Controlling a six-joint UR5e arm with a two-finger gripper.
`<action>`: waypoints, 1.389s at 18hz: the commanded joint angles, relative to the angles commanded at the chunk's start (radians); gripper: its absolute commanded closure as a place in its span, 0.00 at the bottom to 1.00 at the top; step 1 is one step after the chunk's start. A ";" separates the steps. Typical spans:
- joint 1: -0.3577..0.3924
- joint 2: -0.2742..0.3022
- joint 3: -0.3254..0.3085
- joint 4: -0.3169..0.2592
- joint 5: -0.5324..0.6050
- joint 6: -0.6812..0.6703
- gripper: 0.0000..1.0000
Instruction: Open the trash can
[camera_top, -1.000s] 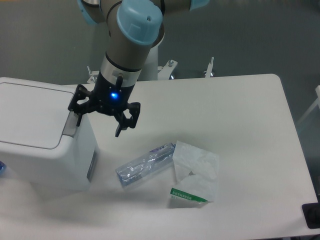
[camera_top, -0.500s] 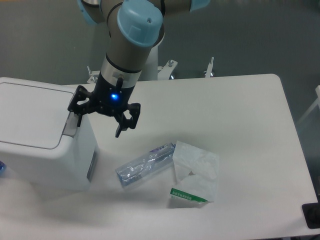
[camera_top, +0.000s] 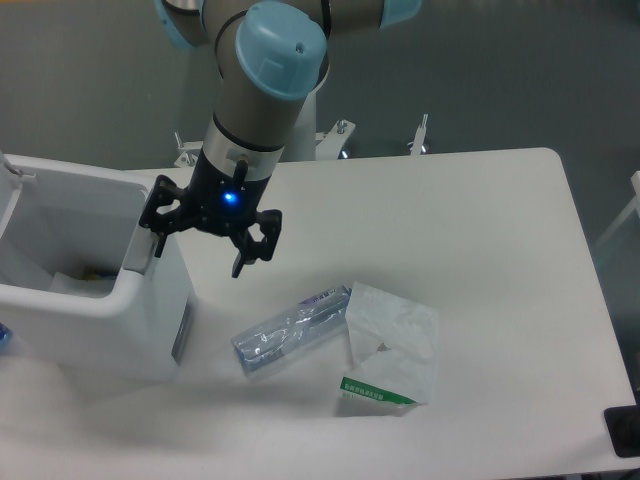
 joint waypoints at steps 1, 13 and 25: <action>0.000 0.000 0.005 0.000 0.000 0.000 0.00; 0.084 -0.054 0.041 0.153 0.106 0.083 0.00; 0.242 -0.149 0.018 0.215 0.383 0.393 0.00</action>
